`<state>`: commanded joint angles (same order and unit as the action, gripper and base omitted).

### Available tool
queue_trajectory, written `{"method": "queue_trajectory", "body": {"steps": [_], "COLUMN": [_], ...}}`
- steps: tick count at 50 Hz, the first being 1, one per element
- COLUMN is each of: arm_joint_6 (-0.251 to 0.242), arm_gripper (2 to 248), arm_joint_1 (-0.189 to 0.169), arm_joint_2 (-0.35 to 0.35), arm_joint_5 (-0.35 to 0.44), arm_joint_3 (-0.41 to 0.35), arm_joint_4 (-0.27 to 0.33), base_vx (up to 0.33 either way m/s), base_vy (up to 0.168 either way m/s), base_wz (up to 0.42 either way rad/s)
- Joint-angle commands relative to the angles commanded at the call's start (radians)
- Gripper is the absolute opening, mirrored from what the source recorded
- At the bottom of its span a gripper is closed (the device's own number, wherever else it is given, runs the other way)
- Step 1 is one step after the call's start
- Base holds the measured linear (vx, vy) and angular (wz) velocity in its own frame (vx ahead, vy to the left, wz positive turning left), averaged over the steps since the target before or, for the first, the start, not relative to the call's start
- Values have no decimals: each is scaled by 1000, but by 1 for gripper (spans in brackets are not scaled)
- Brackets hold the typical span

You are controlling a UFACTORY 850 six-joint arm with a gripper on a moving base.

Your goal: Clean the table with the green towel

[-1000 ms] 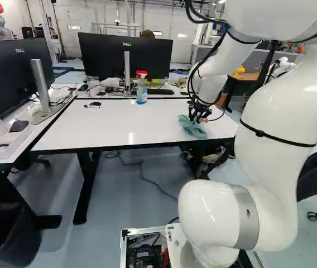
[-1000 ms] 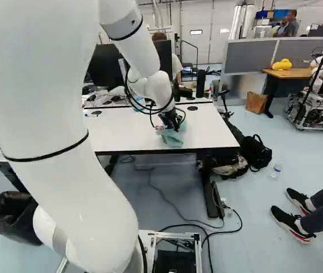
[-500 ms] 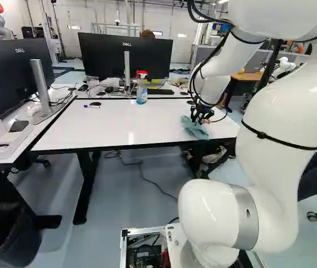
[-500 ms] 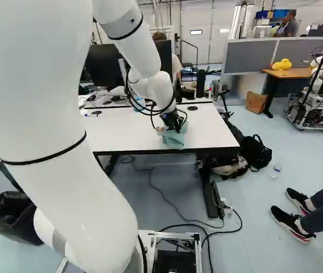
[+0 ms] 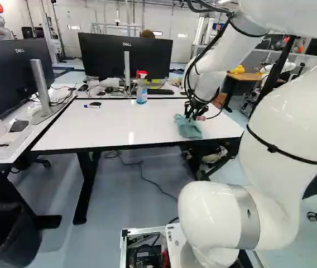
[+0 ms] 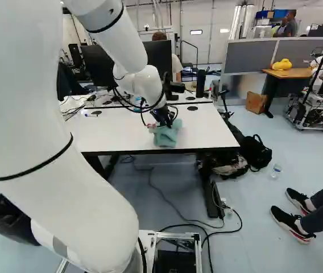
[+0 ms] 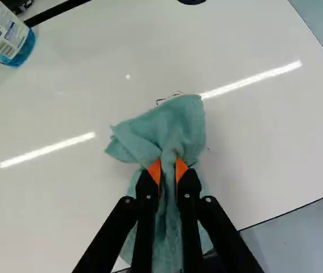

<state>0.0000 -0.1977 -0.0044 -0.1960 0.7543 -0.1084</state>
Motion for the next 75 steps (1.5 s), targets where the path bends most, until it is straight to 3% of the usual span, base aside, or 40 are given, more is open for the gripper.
{"method": "queue_trajectory", "body": {"steps": [36,65,75], "arm_joint_6": [0,0,0], "arm_gripper": [50,50,50], "arm_joint_1": [111,113,113], "arm_joint_2": [137,141,132], "arm_joint_5": [0,0,0], "arm_joint_3": [-134,-134,-101], "arm_joint_4": [0,0,0], "base_vx": [0,0,0], "base_vy": [0,0,0], "base_wz": [0,0,0]}}
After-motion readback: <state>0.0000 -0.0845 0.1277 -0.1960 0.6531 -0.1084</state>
